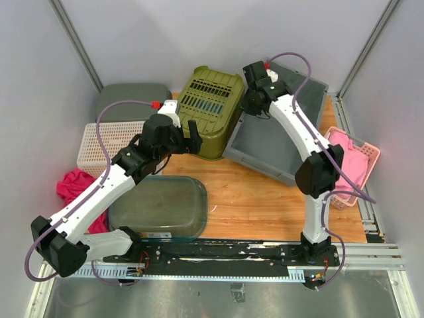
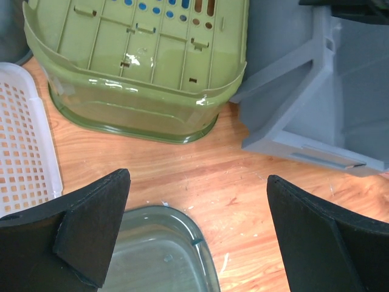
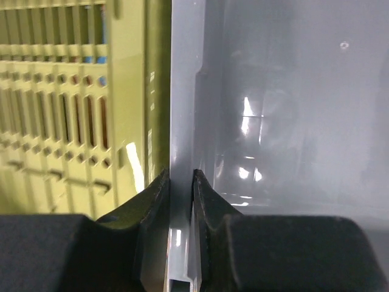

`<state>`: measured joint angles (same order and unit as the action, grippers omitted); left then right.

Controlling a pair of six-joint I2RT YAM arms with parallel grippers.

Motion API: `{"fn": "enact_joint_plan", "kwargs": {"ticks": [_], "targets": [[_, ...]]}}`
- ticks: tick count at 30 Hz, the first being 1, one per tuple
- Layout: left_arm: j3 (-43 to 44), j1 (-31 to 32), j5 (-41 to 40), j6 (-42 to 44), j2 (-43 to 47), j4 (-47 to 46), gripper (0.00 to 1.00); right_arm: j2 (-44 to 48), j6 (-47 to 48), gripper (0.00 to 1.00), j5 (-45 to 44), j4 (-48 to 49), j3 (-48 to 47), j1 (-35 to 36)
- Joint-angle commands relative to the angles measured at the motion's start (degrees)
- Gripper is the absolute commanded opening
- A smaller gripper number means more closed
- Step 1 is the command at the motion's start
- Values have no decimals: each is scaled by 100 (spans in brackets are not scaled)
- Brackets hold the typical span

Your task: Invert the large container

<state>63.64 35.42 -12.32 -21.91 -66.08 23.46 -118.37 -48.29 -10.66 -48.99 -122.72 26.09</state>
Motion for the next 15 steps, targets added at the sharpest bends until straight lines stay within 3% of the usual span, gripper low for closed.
{"fn": "enact_joint_plan", "kwargs": {"ticks": [1,9,15], "targets": [[506,-17,-38,114,37,119,99,1028,-375,1,766,777,154,2],[619,-11,88,353,116,66,99,1794,-765,1,1651,1743,625,-40],[452,-9,704,273,127,-184,99,2590,-1336,1,2753,3539,2178,-220]]}}
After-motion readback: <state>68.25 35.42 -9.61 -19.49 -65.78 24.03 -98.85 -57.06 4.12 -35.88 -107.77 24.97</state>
